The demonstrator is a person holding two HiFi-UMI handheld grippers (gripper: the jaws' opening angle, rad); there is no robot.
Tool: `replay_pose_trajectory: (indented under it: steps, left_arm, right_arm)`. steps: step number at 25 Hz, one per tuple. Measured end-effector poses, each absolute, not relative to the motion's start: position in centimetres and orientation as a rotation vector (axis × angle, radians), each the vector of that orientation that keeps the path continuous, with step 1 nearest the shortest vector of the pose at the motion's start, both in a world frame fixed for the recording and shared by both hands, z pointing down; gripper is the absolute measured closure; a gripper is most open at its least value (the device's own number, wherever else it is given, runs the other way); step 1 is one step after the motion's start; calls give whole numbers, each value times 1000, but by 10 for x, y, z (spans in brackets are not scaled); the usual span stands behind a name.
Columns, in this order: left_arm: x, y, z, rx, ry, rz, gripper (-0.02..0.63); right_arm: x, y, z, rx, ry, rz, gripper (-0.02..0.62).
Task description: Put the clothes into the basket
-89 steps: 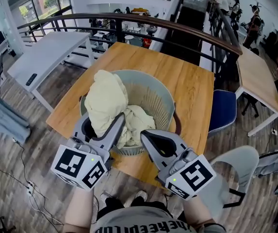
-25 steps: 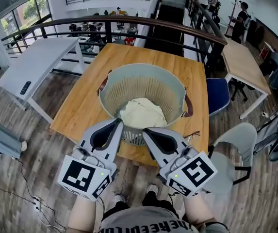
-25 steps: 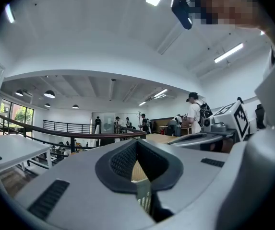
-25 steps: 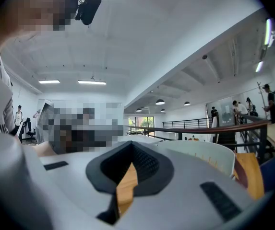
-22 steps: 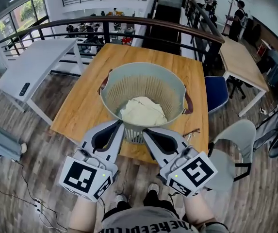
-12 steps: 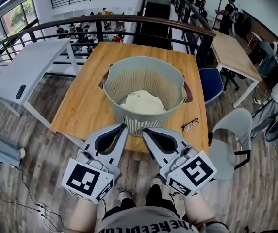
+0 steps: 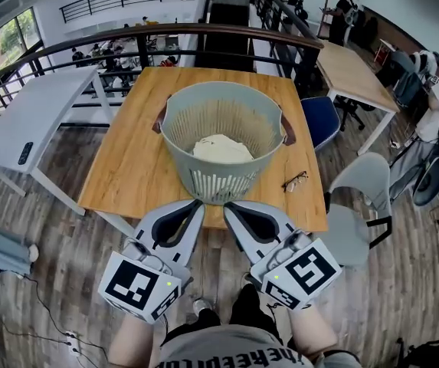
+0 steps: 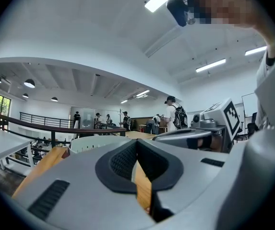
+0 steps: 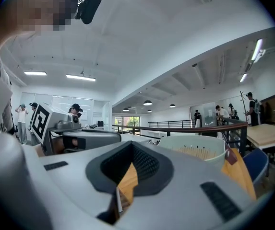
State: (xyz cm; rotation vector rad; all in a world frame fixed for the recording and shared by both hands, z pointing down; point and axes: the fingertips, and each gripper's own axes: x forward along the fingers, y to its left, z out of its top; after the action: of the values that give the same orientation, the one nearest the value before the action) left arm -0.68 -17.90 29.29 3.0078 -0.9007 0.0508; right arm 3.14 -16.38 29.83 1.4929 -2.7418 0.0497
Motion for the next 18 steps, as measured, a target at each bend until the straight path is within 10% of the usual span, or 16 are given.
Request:
replay_pose_trajectory:
  steps: [18]
  left_arm:
    - [-23,-163,292,3041,-830,20,592]
  right_arm:
    - [9,-148,294,1527,-2703,-24,586]
